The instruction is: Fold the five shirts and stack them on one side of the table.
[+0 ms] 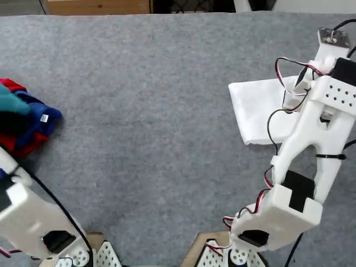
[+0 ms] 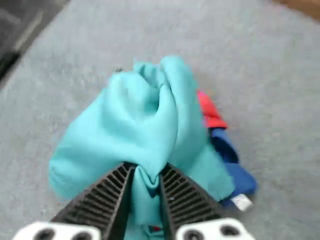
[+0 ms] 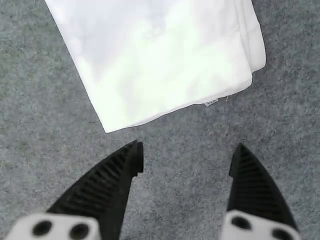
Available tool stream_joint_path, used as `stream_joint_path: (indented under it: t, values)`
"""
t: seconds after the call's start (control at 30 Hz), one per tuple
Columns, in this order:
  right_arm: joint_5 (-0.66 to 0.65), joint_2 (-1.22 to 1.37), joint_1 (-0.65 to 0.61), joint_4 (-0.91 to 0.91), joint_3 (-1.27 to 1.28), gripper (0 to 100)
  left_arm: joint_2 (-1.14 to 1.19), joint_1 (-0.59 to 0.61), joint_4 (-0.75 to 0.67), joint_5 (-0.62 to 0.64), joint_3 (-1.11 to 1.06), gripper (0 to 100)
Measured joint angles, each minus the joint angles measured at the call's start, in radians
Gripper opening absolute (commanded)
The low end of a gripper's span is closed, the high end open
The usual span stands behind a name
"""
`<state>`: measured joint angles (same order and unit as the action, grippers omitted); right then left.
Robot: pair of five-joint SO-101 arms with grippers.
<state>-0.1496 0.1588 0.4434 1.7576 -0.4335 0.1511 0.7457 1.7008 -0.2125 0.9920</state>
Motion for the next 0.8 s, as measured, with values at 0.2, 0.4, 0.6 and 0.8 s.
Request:
stream_joint_path:
  t: [0.2, 0.4, 0.6, 0.8]
  values:
    - [0.0, 0.0, 0.0, 0.0, 0.0, 27.6, -0.209, -0.256, 0.052, 0.002, 0.104, 3]
    - [0.0, 0.0, 0.0, 0.0, 0.0, 27.6, -0.434, -0.621, 0.054, 0.058, -0.066, 3]
    - [0.0, 0.0, 0.0, 0.0, 0.0, 27.6, -0.563, -0.993, 0.049, 0.123, -0.578, 3]
    - [0.0, 0.0, 0.0, 0.0, 0.0, 27.6, -0.575, -1.297, -0.104, 0.132, -1.125, 20]
